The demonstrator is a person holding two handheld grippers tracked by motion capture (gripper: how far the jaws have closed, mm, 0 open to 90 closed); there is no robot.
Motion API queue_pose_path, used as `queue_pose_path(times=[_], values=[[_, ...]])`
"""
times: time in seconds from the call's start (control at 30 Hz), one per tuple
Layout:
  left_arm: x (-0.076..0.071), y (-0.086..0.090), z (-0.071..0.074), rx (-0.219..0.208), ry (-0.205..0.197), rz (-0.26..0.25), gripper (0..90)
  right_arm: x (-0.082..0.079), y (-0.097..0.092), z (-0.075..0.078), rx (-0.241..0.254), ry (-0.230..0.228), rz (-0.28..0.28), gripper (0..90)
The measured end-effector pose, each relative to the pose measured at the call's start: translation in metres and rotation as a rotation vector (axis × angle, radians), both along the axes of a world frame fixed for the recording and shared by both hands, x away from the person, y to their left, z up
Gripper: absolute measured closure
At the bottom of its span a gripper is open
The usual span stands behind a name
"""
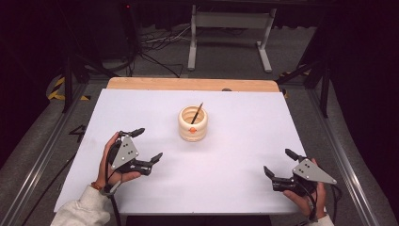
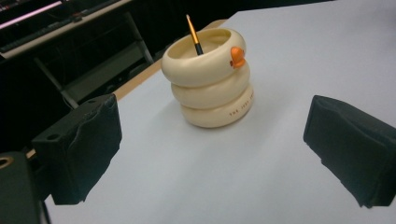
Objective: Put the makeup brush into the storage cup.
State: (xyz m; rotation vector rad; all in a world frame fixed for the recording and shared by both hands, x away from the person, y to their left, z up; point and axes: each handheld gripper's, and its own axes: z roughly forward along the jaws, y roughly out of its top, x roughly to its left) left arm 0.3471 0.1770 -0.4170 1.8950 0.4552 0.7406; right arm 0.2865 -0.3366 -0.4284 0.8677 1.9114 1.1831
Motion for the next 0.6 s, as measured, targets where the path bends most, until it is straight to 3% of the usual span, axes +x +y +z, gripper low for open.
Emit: queue_pose_path(times=[0.6], values=[[-0.01,0.016,-0.021,0.017,0.067,0.015,5.1,-0.003,0.013,-0.003,-0.052,-0.001,0.032,5.9]])
